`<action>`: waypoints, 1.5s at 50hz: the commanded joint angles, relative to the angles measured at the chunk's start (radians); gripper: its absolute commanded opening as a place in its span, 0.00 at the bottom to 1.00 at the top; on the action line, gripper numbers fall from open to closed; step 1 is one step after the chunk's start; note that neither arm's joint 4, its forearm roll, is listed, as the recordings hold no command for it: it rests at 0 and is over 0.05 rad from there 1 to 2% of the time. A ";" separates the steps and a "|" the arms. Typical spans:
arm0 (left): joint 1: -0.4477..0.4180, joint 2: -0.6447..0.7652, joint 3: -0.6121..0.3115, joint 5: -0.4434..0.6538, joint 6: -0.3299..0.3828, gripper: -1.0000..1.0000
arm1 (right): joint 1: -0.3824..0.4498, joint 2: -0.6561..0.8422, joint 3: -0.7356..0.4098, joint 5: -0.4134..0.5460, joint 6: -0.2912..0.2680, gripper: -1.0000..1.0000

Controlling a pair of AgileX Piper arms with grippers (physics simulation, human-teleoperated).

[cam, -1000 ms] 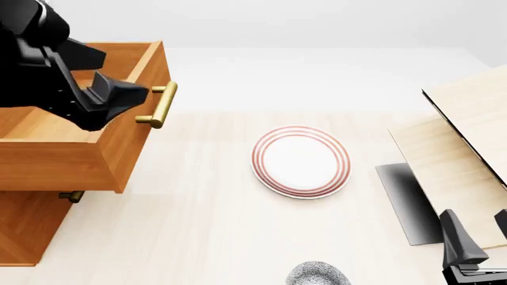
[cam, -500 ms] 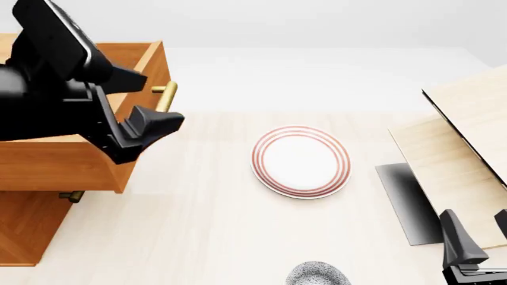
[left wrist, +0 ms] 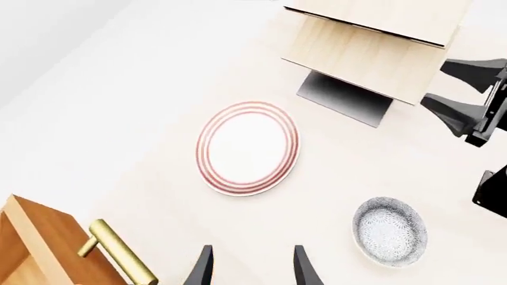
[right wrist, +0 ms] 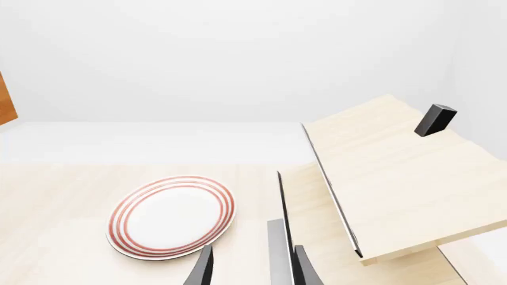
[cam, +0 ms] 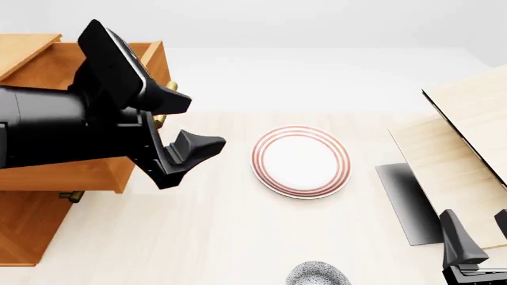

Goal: Open the top drawer of the cabinet and put the bowl in it.

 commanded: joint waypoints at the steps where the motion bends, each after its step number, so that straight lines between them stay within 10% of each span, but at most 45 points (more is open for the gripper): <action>1: -0.085 0.064 0.014 -0.057 -0.068 1.00 | 0.000 -0.001 0.001 0.000 0.000 1.00; 30: -0.095 0.102 0.186 -0.186 -0.092 1.00 | 0.000 -0.001 0.001 0.000 0.000 1.00; 46: -0.161 0.168 0.208 -0.252 -0.323 1.00 | 0.000 -0.001 0.001 0.000 0.000 1.00; 75: -0.180 0.287 0.269 -0.367 -0.396 1.00 | 0.000 -0.001 0.001 0.000 0.000 1.00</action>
